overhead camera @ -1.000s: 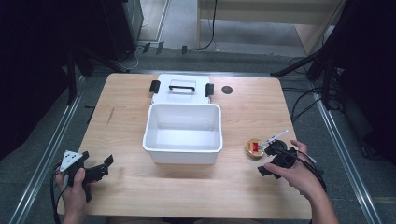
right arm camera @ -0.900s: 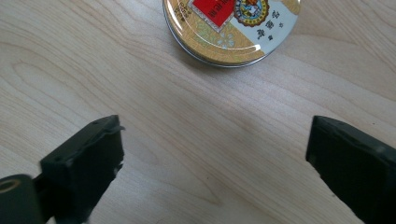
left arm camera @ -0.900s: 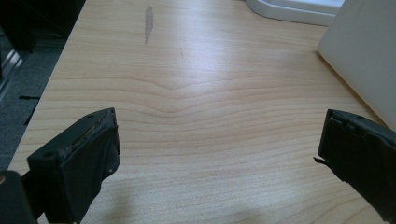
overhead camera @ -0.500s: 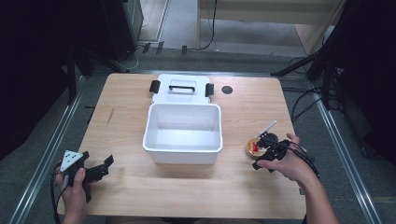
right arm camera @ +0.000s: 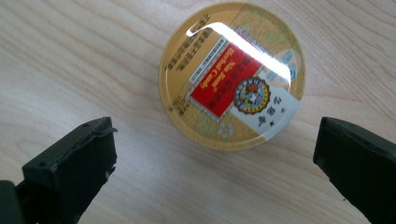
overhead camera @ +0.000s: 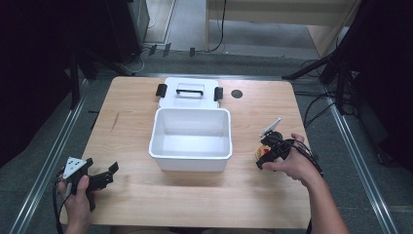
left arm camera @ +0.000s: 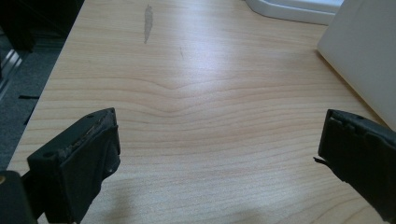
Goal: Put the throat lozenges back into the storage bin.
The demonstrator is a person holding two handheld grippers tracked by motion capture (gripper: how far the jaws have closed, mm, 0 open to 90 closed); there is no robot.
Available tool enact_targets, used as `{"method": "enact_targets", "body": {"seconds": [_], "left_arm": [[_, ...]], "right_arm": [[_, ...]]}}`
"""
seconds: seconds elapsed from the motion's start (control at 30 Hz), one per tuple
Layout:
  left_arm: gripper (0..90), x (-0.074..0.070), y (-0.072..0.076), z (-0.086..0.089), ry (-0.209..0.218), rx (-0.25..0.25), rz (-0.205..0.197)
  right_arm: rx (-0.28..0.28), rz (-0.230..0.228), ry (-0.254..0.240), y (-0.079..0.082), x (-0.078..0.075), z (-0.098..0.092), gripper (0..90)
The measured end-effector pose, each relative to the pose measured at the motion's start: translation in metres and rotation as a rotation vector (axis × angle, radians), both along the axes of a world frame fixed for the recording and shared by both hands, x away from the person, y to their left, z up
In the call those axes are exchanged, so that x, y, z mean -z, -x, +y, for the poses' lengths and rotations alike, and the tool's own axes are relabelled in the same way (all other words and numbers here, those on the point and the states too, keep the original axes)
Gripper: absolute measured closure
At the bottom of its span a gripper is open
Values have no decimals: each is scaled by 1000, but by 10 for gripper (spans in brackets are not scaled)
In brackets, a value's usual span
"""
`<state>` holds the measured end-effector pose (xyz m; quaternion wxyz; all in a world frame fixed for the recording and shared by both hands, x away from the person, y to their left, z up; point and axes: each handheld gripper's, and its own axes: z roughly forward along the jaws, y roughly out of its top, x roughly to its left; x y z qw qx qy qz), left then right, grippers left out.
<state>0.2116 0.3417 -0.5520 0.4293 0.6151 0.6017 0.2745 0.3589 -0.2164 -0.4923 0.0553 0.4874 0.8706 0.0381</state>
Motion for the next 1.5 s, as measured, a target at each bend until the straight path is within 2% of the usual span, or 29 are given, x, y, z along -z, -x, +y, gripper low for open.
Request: {"method": "enact_targets", "body": {"seconds": [0.17,0.4,0.5,0.73,0.8,0.83,1.13,1.23,1.27,1.5], "left_arm": [[0,0,0,0,4,0,-2],[0,0,0,0,5,2,1],[0,0,0,0,6,2,0],[0,0,0,1,7,3,0],[0,0,0,1,8,3,-1],[0,0,0,1,8,3,-1],[0,0,0,1,6,1,0],[0,0,0,0,6,0,1],[0,0,0,1,6,0,1],[0,0,-1,1,6,-3,2]], "right_arm": [[68,-21,27,-13,4,2,76],[77,-9,19,-18,7,6,88],[90,-11,26,-22,10,8,125],[117,22,30,-26,16,9,146],[108,20,21,-25,14,9,199],[104,6,14,-25,12,10,200],[81,-12,-22,-22,-3,9,202],[36,-38,-27,-20,-15,10,202],[36,-38,-27,-20,-15,10,202],[-84,-54,-43,-15,-35,17,203]]}}
